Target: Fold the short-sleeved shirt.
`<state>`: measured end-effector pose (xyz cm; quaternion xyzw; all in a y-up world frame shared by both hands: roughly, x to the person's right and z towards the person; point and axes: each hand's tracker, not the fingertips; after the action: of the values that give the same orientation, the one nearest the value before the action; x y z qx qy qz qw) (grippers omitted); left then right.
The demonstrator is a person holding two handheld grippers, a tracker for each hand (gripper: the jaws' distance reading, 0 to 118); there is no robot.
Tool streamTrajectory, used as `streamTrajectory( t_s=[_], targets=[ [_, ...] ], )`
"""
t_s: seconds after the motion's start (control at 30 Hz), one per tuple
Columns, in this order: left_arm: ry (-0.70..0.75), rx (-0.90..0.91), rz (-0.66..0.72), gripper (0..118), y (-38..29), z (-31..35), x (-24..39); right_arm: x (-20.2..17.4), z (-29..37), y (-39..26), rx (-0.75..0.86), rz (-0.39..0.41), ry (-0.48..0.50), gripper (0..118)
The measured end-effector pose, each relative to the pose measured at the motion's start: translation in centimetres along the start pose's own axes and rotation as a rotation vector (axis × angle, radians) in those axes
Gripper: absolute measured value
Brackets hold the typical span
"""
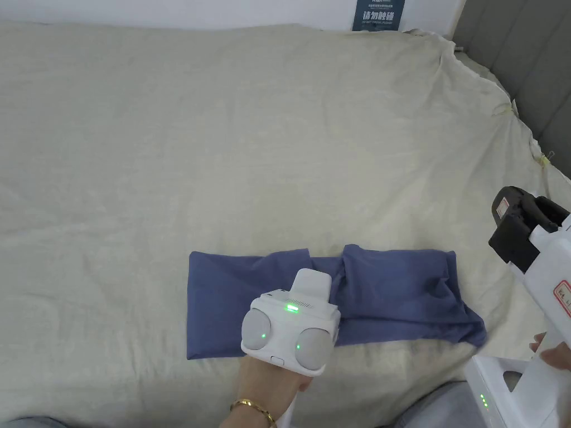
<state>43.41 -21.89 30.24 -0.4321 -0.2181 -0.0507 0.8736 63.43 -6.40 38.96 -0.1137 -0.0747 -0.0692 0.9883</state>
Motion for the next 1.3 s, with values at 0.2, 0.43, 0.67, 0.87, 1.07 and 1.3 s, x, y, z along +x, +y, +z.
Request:
streamTrajectory(
  t_s=[0.2, 0.43, 0.67, 0.87, 1.07, 1.3],
  targets=[
    [-0.206, 0.12, 0.081, 0, 3.8, 4.0, -1.4, -0.2, -0.1, 0.0, -0.007, 0.001, 0.001, 0],
    [-0.441, 0.197, 0.401, 73, 7.6, 8.9, -11.2, -0.7, -0.1, 0.6, 0.005, 0.014, 0.012, 0],
    [-0.438, 0.124, 0.532, 118, 4.6, 8.9, -21.1, -1.3, -0.4, 0.4, 0.005, 0.007, 0.036, 0],
    [-0.434, 0.015, 0.679, 118, 0.0, 6.8, -26.4, -1.9, -0.7, 0.3, -0.002, 0.012, 0.051, 0],
    [-0.488, -0.105, 0.708, 118, -2.7, 4.0, -27.1, -1.9, -0.8, 0.4, -0.006, 0.01, 0.05, 0],
    [-0.569, -0.099, 0.743, 101, -2.5, 2.4, -24.9, -1.9, -0.8, 0.2, -0.025, 0.026, 0.042, 0]
  ],
)
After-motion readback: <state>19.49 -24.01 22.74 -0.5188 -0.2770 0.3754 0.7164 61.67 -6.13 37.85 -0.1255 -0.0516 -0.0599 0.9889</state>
